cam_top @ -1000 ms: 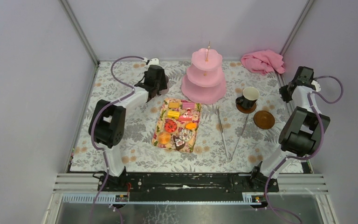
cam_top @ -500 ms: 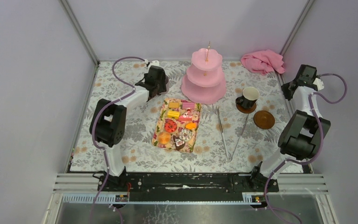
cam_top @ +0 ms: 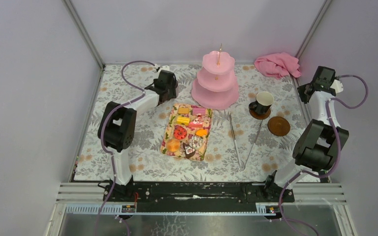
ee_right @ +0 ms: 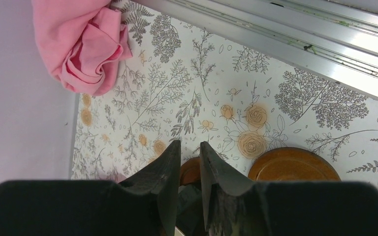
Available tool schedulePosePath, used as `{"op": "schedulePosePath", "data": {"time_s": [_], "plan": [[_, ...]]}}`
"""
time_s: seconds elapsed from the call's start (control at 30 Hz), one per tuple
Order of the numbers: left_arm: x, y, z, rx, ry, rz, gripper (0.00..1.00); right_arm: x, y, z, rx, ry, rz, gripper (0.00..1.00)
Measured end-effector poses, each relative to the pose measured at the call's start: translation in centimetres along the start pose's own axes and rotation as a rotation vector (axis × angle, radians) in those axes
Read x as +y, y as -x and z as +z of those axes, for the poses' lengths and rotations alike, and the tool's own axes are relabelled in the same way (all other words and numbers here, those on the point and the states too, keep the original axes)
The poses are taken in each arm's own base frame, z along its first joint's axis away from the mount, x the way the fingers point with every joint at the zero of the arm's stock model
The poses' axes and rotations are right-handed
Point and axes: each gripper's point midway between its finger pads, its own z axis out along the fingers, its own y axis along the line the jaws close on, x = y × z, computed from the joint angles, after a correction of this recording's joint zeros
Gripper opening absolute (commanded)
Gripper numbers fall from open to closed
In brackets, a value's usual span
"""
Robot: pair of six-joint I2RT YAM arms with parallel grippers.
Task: Serve the afternoon tea
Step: Pick up the cup at the center of the board.
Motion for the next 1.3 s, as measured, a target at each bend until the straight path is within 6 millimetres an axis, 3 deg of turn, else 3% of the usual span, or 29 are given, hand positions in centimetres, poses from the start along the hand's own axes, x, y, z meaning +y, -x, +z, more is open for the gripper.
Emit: {"op": "schedulePosePath", "data": {"time_s": [0.37, 0.57, 0.73, 0.8, 0.87, 0.97, 1.3], "plan": [[0.1, -0.3, 0.3, 0.005, 0.001, 0.003, 0.54, 0.6, 0.0, -0.8, -0.007, 0.020, -0.006, 0.28], [0.1, -1.7, 1.5, 0.040, 0.005, 0.012, 0.50, 0.8, 0.1, -1.1, -0.012, 0.028, -0.005, 0.28], [0.3, -2.6, 2.2, 0.063, 0.011, 0.017, 0.36, 0.8, 0.1, -1.0, -0.012, 0.028, -0.006, 0.28], [0.4, -2.5, 2.3, 0.063, 0.011, 0.018, 0.34, 0.8, 0.0, -1.0, -0.011, 0.029, -0.007, 0.28], [0.2, -2.0, 2.3, 0.055, 0.006, 0.016, 0.24, 0.7, -0.2, -0.9, -0.008, 0.027, -0.008, 0.28], [-0.2, -1.4, 2.3, 0.043, -0.007, 0.020, 0.01, 0.6, -0.5, -0.9, -0.002, 0.025, -0.012, 0.28], [-0.3, -1.6, 2.4, 0.047, -0.015, 0.037, 0.00, 0.9, -2.1, -0.9, 0.022, 0.029, -0.036, 0.28]]}}
